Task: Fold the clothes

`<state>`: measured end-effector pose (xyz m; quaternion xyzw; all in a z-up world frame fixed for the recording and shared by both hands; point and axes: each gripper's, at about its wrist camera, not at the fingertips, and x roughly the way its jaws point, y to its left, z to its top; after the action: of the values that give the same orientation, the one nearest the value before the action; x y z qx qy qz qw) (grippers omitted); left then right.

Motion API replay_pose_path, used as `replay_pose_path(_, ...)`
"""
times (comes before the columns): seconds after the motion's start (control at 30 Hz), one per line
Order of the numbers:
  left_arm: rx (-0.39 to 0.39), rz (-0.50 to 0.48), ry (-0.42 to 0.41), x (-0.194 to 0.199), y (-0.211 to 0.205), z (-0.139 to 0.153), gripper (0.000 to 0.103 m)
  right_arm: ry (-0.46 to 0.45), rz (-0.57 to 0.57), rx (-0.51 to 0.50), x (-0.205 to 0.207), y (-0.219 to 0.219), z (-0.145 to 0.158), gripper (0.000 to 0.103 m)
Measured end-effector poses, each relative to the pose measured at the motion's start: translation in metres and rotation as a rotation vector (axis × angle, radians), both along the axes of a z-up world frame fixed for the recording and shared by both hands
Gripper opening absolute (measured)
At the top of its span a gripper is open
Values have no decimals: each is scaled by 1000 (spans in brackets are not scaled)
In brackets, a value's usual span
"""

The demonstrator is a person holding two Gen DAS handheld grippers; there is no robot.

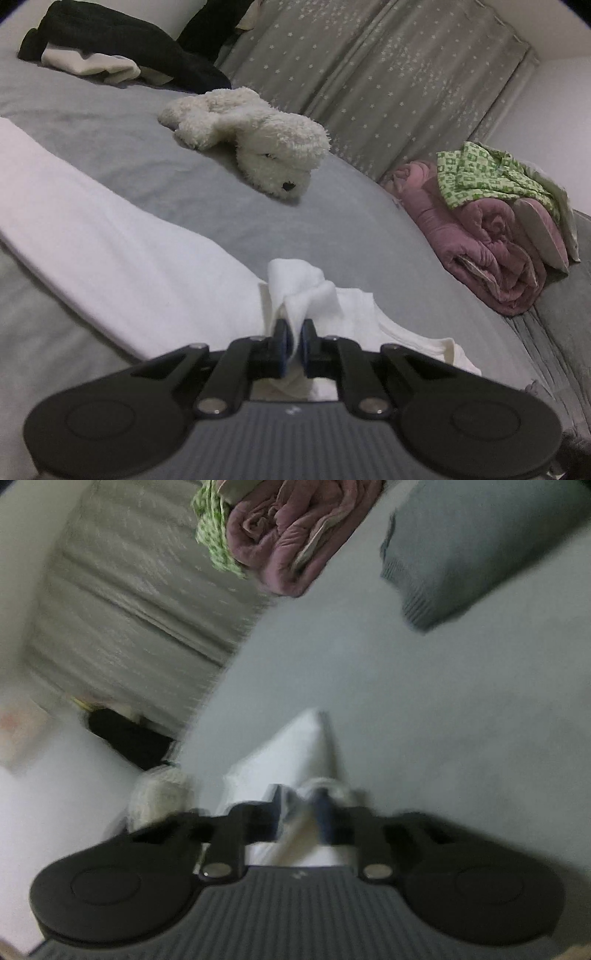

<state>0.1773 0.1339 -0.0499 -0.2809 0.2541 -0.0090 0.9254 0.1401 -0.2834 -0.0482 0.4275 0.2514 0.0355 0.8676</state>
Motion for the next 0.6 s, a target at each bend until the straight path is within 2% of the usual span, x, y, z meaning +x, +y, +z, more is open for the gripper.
replay_pose_path(0.17, 18, -2, 15, 0, -1, 2, 14, 19, 14, -250, -5, 28, 8, 8)
replay_pose_path(0.2, 19, 0, 19, -2, 0, 4, 18, 21, 27, -256, -7, 29, 8, 8)
replay_pose_path(0.27, 29, 10, 29, -6, 2, 8, 25, 27, 52, -268, -10, 31, 8, 20)
replay_pose_path(0.3, 33, 19, 32, -9, 5, 11, 30, 29, 64, -270, -12, 32, 8, 22)
replay_pose_path(0.37, 41, 38, 37, -14, 10, 16, 36, 26, 62, -213, -15, 25, 9, 40)
replay_pose_path(0.43, 52, 66, 45, -21, 16, 21, 43, 18, 55, -151, -17, 18, 10, 46)
replay_pose_path(0.6, 154, 140, 66, -36, 27, 33, 55, 27, 46, -127, -22, 18, 22, 50)
